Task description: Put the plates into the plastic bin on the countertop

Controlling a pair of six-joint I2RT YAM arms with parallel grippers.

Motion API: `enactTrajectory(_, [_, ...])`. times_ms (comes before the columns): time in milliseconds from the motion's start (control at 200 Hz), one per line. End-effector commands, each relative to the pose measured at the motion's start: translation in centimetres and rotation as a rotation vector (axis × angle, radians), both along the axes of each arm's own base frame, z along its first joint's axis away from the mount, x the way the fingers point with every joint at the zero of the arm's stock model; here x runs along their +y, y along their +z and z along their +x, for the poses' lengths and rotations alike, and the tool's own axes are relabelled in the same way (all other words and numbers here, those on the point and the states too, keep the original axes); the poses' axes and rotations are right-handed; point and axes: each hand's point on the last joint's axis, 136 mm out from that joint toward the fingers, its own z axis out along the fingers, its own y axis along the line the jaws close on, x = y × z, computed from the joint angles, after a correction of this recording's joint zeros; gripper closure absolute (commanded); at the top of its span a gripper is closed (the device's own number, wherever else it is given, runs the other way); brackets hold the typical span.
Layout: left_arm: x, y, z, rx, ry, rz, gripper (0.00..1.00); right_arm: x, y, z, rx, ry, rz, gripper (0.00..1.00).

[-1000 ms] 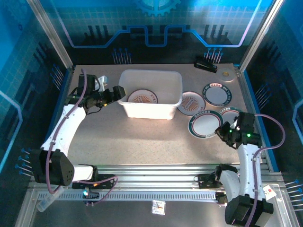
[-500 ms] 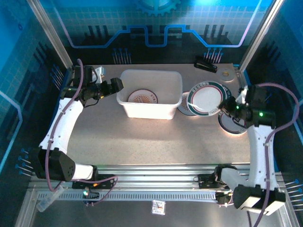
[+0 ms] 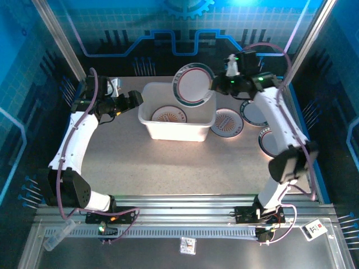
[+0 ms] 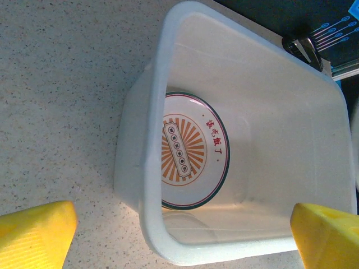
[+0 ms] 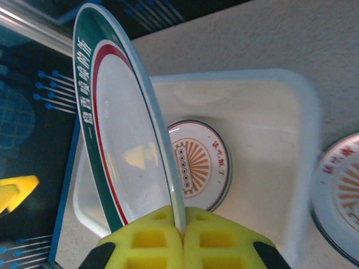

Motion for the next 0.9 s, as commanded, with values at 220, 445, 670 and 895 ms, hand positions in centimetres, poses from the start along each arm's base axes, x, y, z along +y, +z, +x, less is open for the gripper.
enactTrajectory(220, [1.4,0.4,-1.0,0.007,0.011,0.054,0.01,9.4,-4.8,3.3,0.057,0.140,0.074,1.00])
enactTrajectory(445, [1.4,-0.3,-1.2,0.030,0.013,0.045,0.01,11.1,-9.8,3.2,0.167,0.145,0.051,1.00])
enactTrajectory(670, [1.3,-0.7,-1.3,0.038,0.014,0.033,0.01,12.2,-13.0,3.3,0.231,0.134,0.097,1.00])
enactTrajectory(895, [1.2,-1.5,-1.6,0.059,0.012,0.028,0.01,12.4,-15.8,3.1,0.281,0.123,0.090,1.00])
